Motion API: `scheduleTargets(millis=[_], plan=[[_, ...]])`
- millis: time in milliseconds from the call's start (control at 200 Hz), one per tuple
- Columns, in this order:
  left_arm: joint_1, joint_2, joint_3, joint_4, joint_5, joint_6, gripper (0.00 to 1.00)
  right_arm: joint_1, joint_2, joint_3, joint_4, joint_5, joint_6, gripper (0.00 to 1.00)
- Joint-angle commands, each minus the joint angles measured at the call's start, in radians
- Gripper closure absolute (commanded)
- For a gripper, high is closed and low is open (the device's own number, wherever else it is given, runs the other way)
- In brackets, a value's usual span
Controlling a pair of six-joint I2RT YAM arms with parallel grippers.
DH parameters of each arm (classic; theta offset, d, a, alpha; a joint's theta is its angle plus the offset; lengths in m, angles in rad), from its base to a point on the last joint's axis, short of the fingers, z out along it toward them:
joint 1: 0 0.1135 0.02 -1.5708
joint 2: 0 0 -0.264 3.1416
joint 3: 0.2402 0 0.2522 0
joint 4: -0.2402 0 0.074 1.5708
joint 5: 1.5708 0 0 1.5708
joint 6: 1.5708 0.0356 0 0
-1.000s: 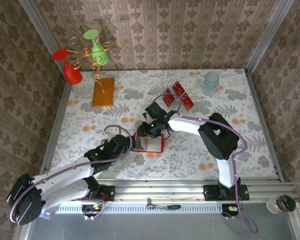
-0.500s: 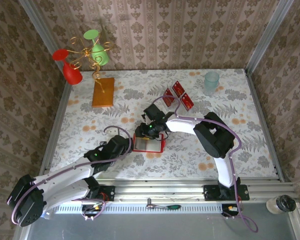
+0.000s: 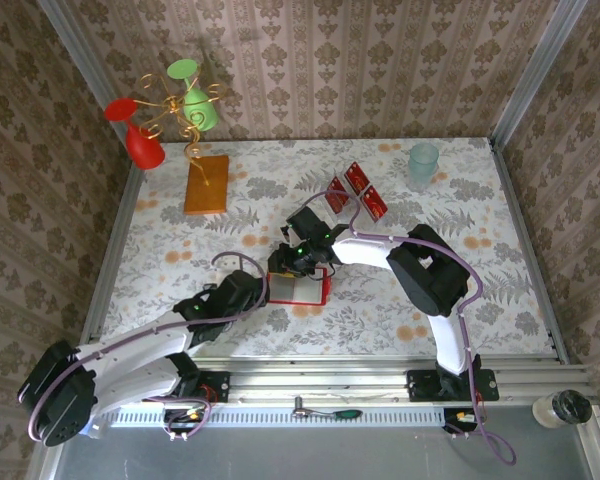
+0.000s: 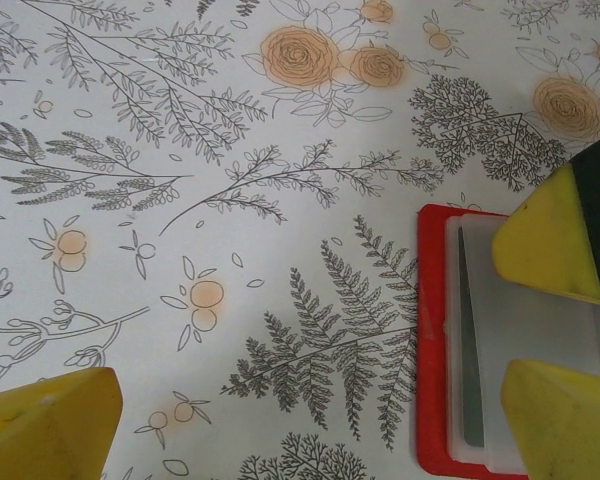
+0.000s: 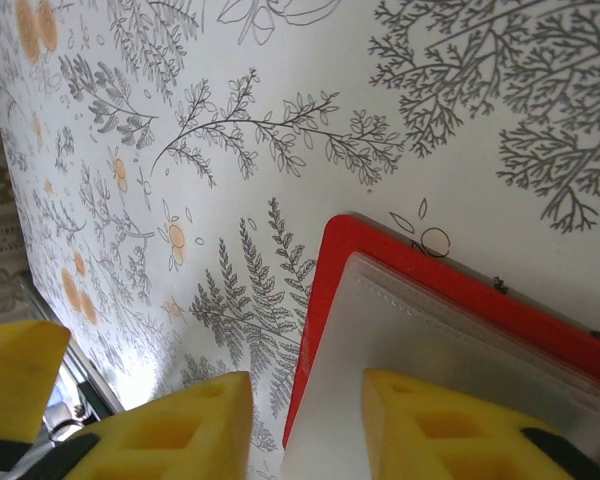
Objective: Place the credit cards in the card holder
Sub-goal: Turn over the card slot at the card holder.
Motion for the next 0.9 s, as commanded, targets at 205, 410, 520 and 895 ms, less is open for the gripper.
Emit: scheduleTargets(millis=[205, 410, 520, 895], plan=[[0.004, 0.085, -0.004, 0.075, 0.036, 0.024, 0.02, 0.001, 0.049, -0.004, 0.001, 0.001, 0.008, 0.71], [0.001, 0.151, 0.003, 0.109, 0.046, 0.034, 0.01, 0.001, 0.05, -0.009, 0.007, 0.0, 0.012, 0.7], [-0.002, 0.181, 0.001, 0.129, 0.047, 0.033, 0.01, 0.001, 0.045, -0.009, 0.006, -0.001, 0.012, 0.7], [-0.012, 0.258, -0.007, 0.147, 0.025, 0.022, 0.01, -0.01, -0.003, 0.008, -0.019, -0.006, -0.001, 0.67]])
